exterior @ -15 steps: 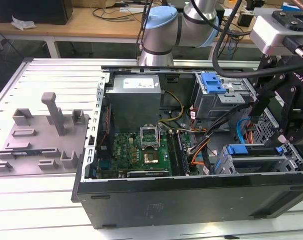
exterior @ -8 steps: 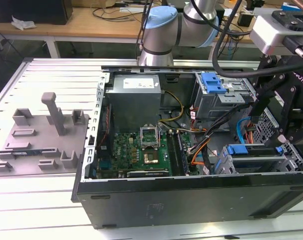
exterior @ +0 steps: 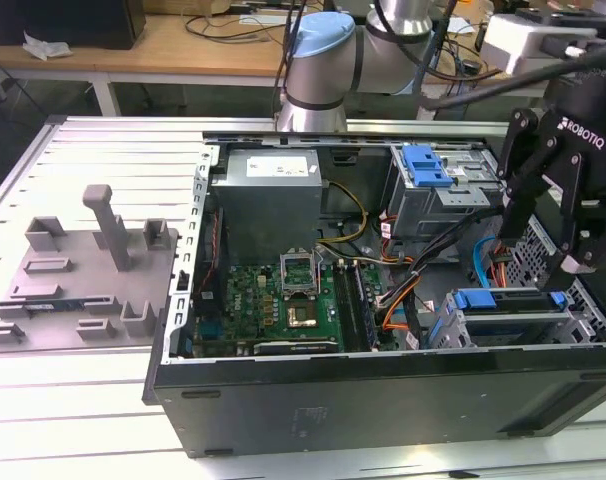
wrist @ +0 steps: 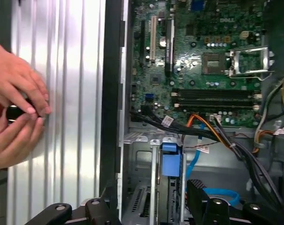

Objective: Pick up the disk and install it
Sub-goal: 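Insert the first disk wire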

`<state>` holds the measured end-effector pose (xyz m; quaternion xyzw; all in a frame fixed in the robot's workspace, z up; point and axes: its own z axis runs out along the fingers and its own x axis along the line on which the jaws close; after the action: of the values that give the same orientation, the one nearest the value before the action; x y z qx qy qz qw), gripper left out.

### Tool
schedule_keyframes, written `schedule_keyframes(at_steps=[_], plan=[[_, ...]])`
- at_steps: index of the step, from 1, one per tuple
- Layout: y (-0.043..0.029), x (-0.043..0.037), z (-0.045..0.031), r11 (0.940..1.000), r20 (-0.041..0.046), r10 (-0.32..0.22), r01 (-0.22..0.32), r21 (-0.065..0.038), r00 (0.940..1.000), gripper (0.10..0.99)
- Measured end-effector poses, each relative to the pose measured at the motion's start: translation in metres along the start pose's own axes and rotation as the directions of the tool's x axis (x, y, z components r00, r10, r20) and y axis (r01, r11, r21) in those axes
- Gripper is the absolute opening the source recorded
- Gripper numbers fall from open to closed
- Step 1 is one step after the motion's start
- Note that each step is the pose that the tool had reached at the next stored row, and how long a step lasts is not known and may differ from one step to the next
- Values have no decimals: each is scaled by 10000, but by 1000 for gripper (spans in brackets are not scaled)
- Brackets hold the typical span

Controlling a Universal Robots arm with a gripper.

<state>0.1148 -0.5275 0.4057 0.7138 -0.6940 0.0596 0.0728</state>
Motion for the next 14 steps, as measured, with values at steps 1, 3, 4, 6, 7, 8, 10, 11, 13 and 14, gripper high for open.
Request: schedule_keyframes(at_steps=[1, 3, 4, 6, 7, 8, 10, 11, 13, 14], plan=[[0, -14, -3, 10000, -132, -7, 7, -2, 9999, 694], [1, -62, -10, 9999, -419, -147, 148, 17, 9990, 694], [2, -68, -9, 9999, -493, -84, 90, 118, 9988, 694], [1, -67, -8, 9997, -526, 142, -132, 198, 9985, 694], [1, -68, -8, 9993, -540, 297, -286, 224, 9981, 694], [1, -68, -8, 9991, -544, 380, -368, 227, 9978, 694], [2, -69, -3, 9975, -544, 690, -680, 197, 9961, 694], [2, -71, 2, 9965, -545, 827, -819, 176, 9951, 694], [26, -97, 24, 9956, -612, 928, -920, 165, 9938, 694], [38, -146, 26, 9956, -700, 929, -919, 171, 9932, 694]])
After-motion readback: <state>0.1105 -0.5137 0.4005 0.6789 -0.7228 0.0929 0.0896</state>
